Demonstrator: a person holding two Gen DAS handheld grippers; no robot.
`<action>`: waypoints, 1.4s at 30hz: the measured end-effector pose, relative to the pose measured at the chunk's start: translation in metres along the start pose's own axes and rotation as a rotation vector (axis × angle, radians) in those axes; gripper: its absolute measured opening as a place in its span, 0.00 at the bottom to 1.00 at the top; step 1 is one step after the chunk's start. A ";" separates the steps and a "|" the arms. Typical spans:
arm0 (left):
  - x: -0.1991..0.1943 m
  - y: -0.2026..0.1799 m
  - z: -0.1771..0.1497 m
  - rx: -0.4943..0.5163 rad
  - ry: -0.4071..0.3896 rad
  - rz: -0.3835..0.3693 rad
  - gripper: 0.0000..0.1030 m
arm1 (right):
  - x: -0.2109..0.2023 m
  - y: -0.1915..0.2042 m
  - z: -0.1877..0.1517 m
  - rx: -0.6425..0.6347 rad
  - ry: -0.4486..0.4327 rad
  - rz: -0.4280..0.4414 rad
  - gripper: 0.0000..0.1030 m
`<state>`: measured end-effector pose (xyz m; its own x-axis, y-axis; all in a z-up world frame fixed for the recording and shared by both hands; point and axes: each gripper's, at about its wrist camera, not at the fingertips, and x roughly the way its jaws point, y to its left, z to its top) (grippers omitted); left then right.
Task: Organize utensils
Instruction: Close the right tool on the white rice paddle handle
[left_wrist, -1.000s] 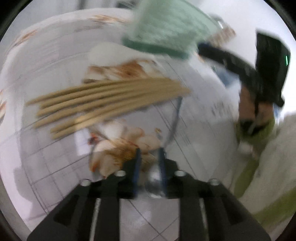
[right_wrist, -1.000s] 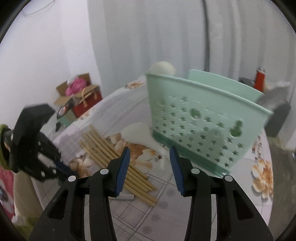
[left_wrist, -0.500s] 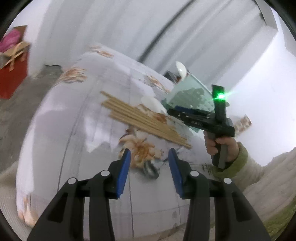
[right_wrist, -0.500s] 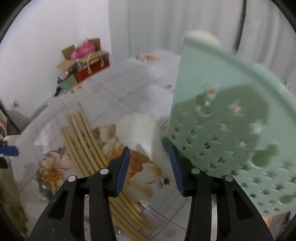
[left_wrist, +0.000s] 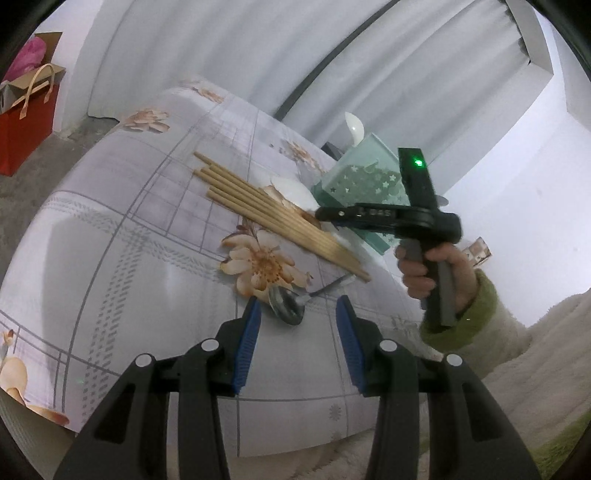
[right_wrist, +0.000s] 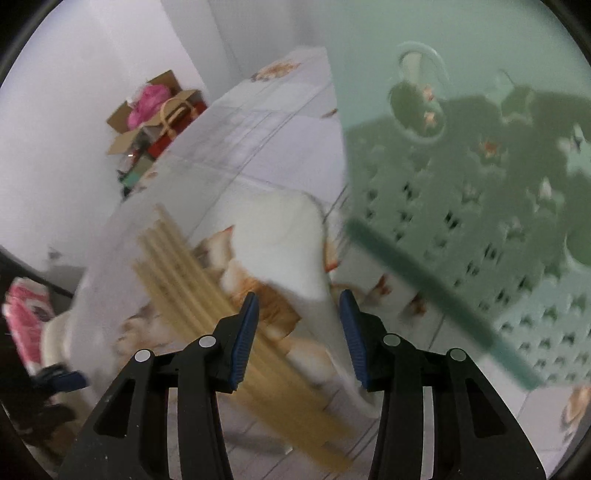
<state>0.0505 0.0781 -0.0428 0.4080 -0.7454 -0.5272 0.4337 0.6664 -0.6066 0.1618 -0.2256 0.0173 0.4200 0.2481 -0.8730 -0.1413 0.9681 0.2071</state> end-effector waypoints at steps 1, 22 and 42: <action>0.000 0.002 -0.001 -0.004 0.002 0.000 0.39 | -0.003 0.001 0.000 -0.007 -0.002 0.003 0.41; 0.007 0.002 -0.002 -0.002 -0.004 0.049 0.40 | 0.013 0.046 0.000 -0.393 -0.073 -0.286 0.19; 0.011 0.011 0.000 -0.011 -0.016 0.072 0.40 | -0.006 0.095 -0.043 -0.750 -0.221 -0.441 0.17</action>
<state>0.0596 0.0770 -0.0549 0.4509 -0.6949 -0.5601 0.3939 0.7181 -0.5738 0.1071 -0.1365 0.0226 0.7265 -0.0646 -0.6841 -0.4424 0.7179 -0.5375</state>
